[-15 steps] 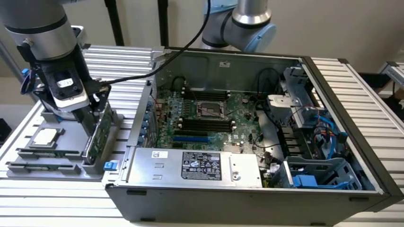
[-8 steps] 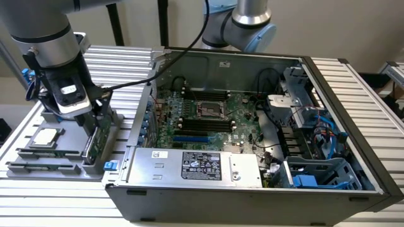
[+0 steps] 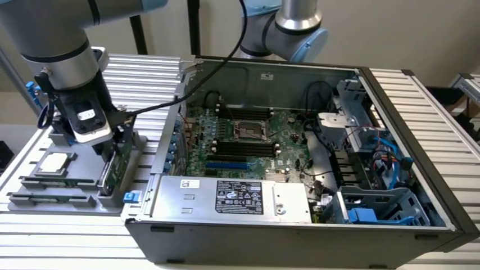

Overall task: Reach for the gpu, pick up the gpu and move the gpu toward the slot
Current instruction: 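Pick up the gpu and move the gpu toward the slot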

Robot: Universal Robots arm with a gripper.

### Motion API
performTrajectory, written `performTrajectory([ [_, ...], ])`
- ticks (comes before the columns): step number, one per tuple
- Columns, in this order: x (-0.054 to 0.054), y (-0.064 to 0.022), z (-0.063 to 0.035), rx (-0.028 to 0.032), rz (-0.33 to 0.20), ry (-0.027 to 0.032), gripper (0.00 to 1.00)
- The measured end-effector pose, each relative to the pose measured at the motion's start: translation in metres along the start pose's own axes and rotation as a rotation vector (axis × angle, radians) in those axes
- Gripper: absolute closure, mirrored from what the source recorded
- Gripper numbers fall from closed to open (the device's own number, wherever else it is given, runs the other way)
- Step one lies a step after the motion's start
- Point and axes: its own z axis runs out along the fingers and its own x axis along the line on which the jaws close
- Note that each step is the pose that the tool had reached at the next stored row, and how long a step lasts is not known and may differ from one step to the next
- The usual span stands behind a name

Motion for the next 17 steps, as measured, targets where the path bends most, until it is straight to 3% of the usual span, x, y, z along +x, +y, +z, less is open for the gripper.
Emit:
performTrajectory([
  [8, -0.001, -0.0004, 0.0137, 0.0, 0.004, -0.0002, 0.56],
  [17, -0.002, -0.0004, 0.0166, 0.0002, 0.005, -0.0003, 0.57],
])
